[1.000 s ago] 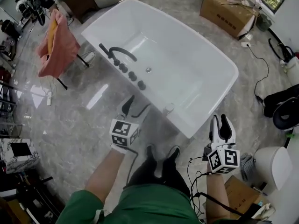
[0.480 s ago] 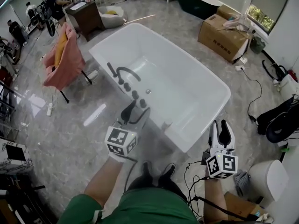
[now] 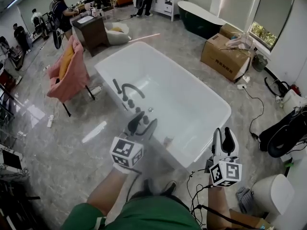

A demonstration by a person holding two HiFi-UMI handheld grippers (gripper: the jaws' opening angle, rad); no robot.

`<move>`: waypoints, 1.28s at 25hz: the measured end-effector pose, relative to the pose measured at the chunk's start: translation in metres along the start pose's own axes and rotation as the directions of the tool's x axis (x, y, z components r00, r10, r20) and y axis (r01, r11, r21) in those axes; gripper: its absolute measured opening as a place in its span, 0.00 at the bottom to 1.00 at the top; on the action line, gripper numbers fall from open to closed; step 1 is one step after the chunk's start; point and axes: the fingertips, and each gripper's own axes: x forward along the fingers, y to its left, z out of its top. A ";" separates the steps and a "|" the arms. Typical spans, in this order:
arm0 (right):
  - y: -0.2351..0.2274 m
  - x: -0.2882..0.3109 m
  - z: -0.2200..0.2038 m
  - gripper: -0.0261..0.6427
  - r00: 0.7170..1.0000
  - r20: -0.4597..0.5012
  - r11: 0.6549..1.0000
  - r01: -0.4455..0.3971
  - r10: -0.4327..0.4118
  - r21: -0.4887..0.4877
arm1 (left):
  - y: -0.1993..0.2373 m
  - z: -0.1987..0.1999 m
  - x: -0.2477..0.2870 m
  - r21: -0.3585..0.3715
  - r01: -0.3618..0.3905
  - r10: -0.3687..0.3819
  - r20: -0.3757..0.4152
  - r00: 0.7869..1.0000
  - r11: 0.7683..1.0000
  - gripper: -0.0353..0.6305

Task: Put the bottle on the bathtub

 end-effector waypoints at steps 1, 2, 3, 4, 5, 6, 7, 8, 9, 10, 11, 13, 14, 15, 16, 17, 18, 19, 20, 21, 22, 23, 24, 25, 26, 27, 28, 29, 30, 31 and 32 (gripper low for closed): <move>0.002 -0.001 0.004 0.24 1.000 0.007 1.000 -0.005 0.005 -0.003 | -0.001 0.004 -0.001 0.003 0.001 -0.001 0.006 1.000 1.000 0.38; 0.004 -0.001 0.009 0.24 1.000 0.012 1.000 -0.010 0.010 -0.006 | -0.002 0.008 -0.003 0.005 0.001 -0.001 0.011 1.000 1.000 0.38; 0.007 -0.001 0.013 0.24 1.000 0.016 1.000 -0.015 0.015 -0.009 | -0.002 0.012 -0.005 0.006 0.001 -0.001 0.015 1.000 1.000 0.38; 0.010 -0.001 0.017 0.24 1.000 0.019 1.000 -0.019 0.020 -0.012 | -0.002 0.016 -0.006 0.007 0.002 -0.002 0.018 1.000 1.000 0.38; 0.012 -0.002 0.021 0.24 1.000 0.022 1.000 -0.022 0.023 -0.016 | -0.003 0.020 -0.007 0.008 0.004 -0.004 0.023 1.000 1.000 0.37; 0.013 -0.003 0.025 0.24 0.999 0.024 1.000 -0.024 0.024 -0.018 | -0.005 0.024 -0.007 0.010 0.007 -0.007 0.028 1.000 1.000 0.37; 0.013 -0.005 0.028 0.24 0.999 0.027 1.000 -0.024 0.025 -0.019 | -0.008 0.028 -0.008 0.013 0.010 -0.010 0.034 0.999 1.000 0.37; 0.012 -0.006 0.030 0.24 0.999 0.032 1.000 -0.023 0.024 -0.018 | -0.011 0.032 -0.007 0.018 0.013 -0.014 0.040 0.999 1.000 0.37; 0.012 -0.008 0.032 0.24 0.999 0.038 1.000 -0.021 0.022 -0.015 | -0.013 0.035 -0.007 0.023 0.016 -0.017 0.047 0.999 1.000 0.37; 0.011 -0.009 0.034 0.24 0.999 0.044 1.000 -0.019 0.020 -0.011 | -0.015 0.038 -0.006 0.028 0.018 -0.019 0.053 0.998 0.999 0.37; 0.010 -0.009 0.036 0.24 0.999 0.050 1.000 -0.018 0.018 -0.009 | -0.016 0.040 -0.006 0.032 0.020 -0.022 0.058 0.998 0.999 0.37; 0.008 -0.010 0.041 0.24 0.998 0.061 1.000 -0.015 0.016 -0.013 | -0.017 0.046 -0.004 0.039 0.022 -0.025 0.068 0.997 0.999 0.36; 0.006 -0.011 0.043 0.24 0.998 0.067 1.000 -0.013 0.014 -0.016 | -0.018 0.048 -0.002 0.042 0.023 -0.026 0.072 0.997 0.999 0.36; 0.003 -0.012 0.045 0.24 0.997 0.073 1.000 -0.011 0.013 -0.019 | -0.020 0.049 -0.001 0.044 0.023 -0.027 0.075 0.997 0.999 0.36; 0.000 -0.014 0.047 0.24 0.997 0.076 1.000 -0.009 0.011 -0.022 | -0.023 0.051 0.000 0.045 0.024 -0.027 0.076 0.997 0.999 0.36; -0.003 -0.015 0.049 0.24 0.997 0.079 1.000 -0.007 0.009 -0.025 | -0.026 0.051 0.002 0.045 0.025 -0.028 0.077 0.997 0.999 0.36; -0.006 -0.016 0.050 0.24 0.997 0.080 1.000 -0.006 0.008 -0.026 | -0.028 0.052 0.003 0.045 0.025 -0.029 0.077 0.997 0.999 0.36; -0.008 -0.017 0.051 0.24 0.997 0.081 1.000 -0.007 0.009 -0.026 | -0.030 0.052 0.004 0.046 0.025 -0.029 0.077 0.997 0.999 0.36; -0.009 -0.016 0.051 0.24 0.997 0.081 1.000 -0.011 0.013 -0.026 | -0.031 0.052 0.005 0.047 0.024 -0.028 0.077 0.997 0.999 0.36; -0.009 -0.015 0.052 0.24 0.997 0.080 1.000 -0.017 0.019 -0.026 | -0.031 0.053 0.007 0.048 0.023 -0.027 0.076 0.997 0.999 0.36; -0.008 -0.013 0.052 0.24 0.997 0.077 0.999 -0.024 0.026 -0.026 | -0.030 0.053 0.009 0.049 0.022 -0.026 0.074 0.997 0.999 0.36; -0.008 -0.010 0.051 0.24 0.997 0.073 0.999 -0.030 0.032 -0.023 | -0.030 0.053 0.011 0.050 0.021 -0.025 0.071 0.997 0.999 0.36; -0.009 -0.008 0.051 0.24 0.997 0.067 0.999 -0.034 0.035 -0.021 | -0.030 0.053 0.013 0.050 0.020 -0.024 0.067 0.997 0.999 0.36; -0.009 -0.005 0.050 0.24 0.998 0.060 0.999 -0.035 0.037 -0.021 | -0.029 0.052 0.015 0.050 0.019 -0.022 0.063 0.998 0.999 0.36; -0.011 -0.003 0.050 0.24 0.998 0.053 0.999 -0.035 0.036 -0.022 | -0.029 0.053 0.018 0.049 0.017 -0.020 0.059 0.998 0.999 0.36; -0.012 0.000 0.050 0.24 0.998 0.047 0.999 -0.033 0.034 -0.024 | -0.028 0.053 0.020 0.048 0.015 -0.018 0.055 0.998 0.999 0.36; -0.014 0.002 0.050 0.24 0.999 0.043 0.999 -0.032 0.033 -0.024 | -0.028 0.052 0.022 0.047 0.013 -0.015 0.051 0.999 0.999 0.35; -0.017 0.004 0.050 0.24 0.999 0.041 0.999 -0.032 0.033 -0.023 | -0.027 0.051 0.025 0.044 0.011 -0.013 0.048 0.999 0.999 0.35; -0.019 0.005 0.049 0.24 0.999 0.041 0.999 -0.034 0.035 -0.022 | -0.028 0.050 0.027 0.042 0.009 -0.011 0.045 0.999 0.999 0.35; -0.020 0.006 0.049 0.24 0.998 0.042 0.999 -0.038 0.038 -0.021 | -0.028 0.049 0.029 0.040 0.007 -0.009 0.043 0.999 0.999 0.35; -0.021 0.006 0.048 0.24 0.998 0.045 0.999 -0.043 0.044 -0.021 | -0.029 0.048 0.030 0.038 0.005 -0.007 0.042 0.999 0.999 0.35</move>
